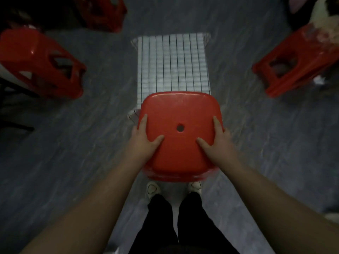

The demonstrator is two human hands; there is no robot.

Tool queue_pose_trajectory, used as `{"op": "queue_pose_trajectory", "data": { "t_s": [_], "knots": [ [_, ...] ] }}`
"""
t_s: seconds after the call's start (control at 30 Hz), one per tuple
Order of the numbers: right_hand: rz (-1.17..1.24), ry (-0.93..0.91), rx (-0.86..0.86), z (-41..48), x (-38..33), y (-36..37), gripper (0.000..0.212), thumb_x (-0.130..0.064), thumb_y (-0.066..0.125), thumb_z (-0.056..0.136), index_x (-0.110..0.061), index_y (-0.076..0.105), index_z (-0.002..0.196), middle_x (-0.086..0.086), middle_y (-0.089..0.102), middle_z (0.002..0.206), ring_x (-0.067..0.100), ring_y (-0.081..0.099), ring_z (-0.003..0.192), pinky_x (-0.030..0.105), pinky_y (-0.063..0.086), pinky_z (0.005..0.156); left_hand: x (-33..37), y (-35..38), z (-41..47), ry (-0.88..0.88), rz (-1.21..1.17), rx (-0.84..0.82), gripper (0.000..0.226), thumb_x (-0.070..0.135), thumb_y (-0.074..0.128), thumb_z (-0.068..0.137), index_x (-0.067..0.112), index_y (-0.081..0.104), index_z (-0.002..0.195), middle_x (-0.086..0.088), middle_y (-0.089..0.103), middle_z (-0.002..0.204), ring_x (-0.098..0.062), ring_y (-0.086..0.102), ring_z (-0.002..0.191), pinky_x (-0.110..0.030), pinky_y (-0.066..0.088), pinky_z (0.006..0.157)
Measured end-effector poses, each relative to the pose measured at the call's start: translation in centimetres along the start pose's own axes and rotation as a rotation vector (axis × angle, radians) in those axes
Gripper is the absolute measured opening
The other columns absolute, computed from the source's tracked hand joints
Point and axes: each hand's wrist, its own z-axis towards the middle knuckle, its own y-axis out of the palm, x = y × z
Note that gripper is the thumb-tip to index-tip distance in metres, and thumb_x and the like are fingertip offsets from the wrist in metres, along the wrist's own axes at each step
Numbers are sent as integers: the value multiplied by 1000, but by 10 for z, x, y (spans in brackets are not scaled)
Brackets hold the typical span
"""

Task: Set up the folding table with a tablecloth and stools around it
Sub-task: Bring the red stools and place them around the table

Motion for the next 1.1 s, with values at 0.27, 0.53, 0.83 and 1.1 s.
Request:
{"op": "queue_pose_trajectory", "data": {
  "t_s": [0.27, 0.53, 0.83, 1.1],
  "knots": [
    [-28, 49, -139, 83, 118, 119, 112, -46, 79, 77, -34, 2, 157, 18, 22, 152, 34, 38, 137, 43, 33, 111, -103, 141, 72, -78, 3, -19, 93, 54, 70, 82, 48, 11, 154, -12, 30, 154, -31, 44, 133, -46, 40, 110],
    [-23, 46, -202, 138, 194, 202, 110, -42, 77, 81, -39, -3, 156, 13, 14, 157, 31, 35, 139, 43, 33, 110, -172, 222, 116, -102, 6, -129, 105, 45, 77, 80, 48, 3, 154, -3, 25, 155, -22, 39, 135, -40, 39, 107],
    [-76, 57, -213, 144, 203, 226, 111, -44, 75, 82, -38, -8, 155, 15, 14, 156, 33, 35, 138, 48, 34, 112, -185, 232, 127, -129, 81, -205, 109, 46, 75, 82, 51, -9, 151, -9, 19, 158, -27, 40, 137, -48, 41, 109],
    [-223, 66, -212, 127, 133, 185, 76, -31, 57, 90, -14, 22, 155, 21, 17, 159, 39, 30, 141, 49, 31, 116, -128, 178, 107, -100, 196, -164, 85, 24, 59, 91, 35, 7, 157, -10, -3, 165, -34, 21, 149, -49, 32, 117]
  ]
}}
